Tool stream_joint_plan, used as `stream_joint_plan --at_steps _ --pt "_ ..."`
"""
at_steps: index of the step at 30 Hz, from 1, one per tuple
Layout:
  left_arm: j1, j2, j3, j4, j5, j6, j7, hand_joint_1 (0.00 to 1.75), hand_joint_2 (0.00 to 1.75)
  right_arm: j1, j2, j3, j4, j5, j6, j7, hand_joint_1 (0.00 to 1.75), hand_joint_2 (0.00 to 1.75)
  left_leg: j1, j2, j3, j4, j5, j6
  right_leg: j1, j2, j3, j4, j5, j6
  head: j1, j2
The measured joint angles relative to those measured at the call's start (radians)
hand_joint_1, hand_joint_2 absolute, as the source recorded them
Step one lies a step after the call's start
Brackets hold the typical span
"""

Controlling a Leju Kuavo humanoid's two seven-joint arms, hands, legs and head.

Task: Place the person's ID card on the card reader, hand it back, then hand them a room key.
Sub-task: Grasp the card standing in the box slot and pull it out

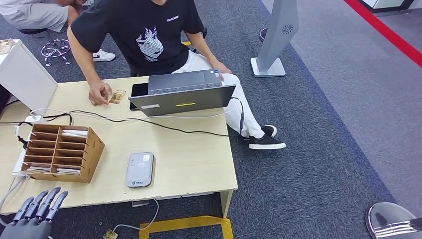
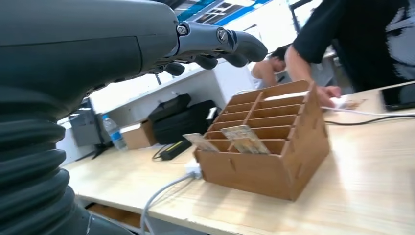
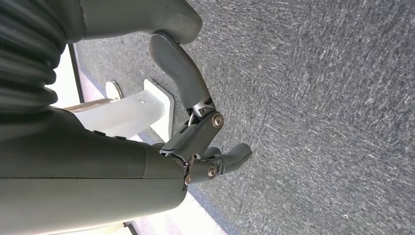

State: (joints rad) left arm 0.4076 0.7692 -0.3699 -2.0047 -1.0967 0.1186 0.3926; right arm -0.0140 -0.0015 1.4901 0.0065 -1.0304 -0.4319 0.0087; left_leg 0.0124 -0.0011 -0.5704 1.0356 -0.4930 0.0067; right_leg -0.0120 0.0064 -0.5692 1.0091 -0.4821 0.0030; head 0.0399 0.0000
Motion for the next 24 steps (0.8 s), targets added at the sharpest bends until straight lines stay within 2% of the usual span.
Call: stream_joint_plan --at_steps 5,11,17,20,24 --pt "0.029 -0.033 0.052 0.002 -0.003 -0.004 0.028 0.0 1.75 0.003 0.006 -0.003 0.0 0.009 0.0 0.007 0.0 1.75 0.0 0.0 0.0 0.0 0.0 0.0 0.0 0.0 0.0 0.0 0.0 0.0 0.0 0.0" --pt "0.068 -0.119 0.166 0.048 0.026 0.014 0.015 0.0 1.75 0.003 0.007 -0.006 0.0 0.019 -0.002 0.018 0.0 1.75 0.0 0.0 0.0 0.0 0.0 0.0 0.0 0.0 0.0 0.0 0.0 0.0 0.0 0.0" --pt "0.052 -0.274 0.368 0.167 -0.05 0.061 -0.13 0.0 1.75 0.003 0.007 -0.006 0.0 0.044 -0.008 0.029 0.0 1.75 0.0 0.0 0.0 0.0 0.0 0.0 0.0 0.0 0.0 0.0 0.0 0.0 0.0 0.0" --pt "0.014 -0.349 0.47 0.245 -0.081 0.121 -0.219 0.0 1.75 0.002 0.007 -0.006 0.0 0.059 -0.009 0.029 0.0 1.75 0.0 -0.001 0.0 0.0 0.0 0.0 0.0 0.0 0.001 0.0 0.0 0.0 0.0 0.0" --pt "-0.049 -0.426 0.572 0.348 -0.101 0.187 -0.311 0.0 1.75 0.001 0.007 -0.006 0.0 0.075 -0.008 0.029 0.0 1.75 0.0 -0.001 0.001 0.0 0.0 0.0 0.0 0.0 0.001 0.0 0.0 0.0 0.0 0.0"
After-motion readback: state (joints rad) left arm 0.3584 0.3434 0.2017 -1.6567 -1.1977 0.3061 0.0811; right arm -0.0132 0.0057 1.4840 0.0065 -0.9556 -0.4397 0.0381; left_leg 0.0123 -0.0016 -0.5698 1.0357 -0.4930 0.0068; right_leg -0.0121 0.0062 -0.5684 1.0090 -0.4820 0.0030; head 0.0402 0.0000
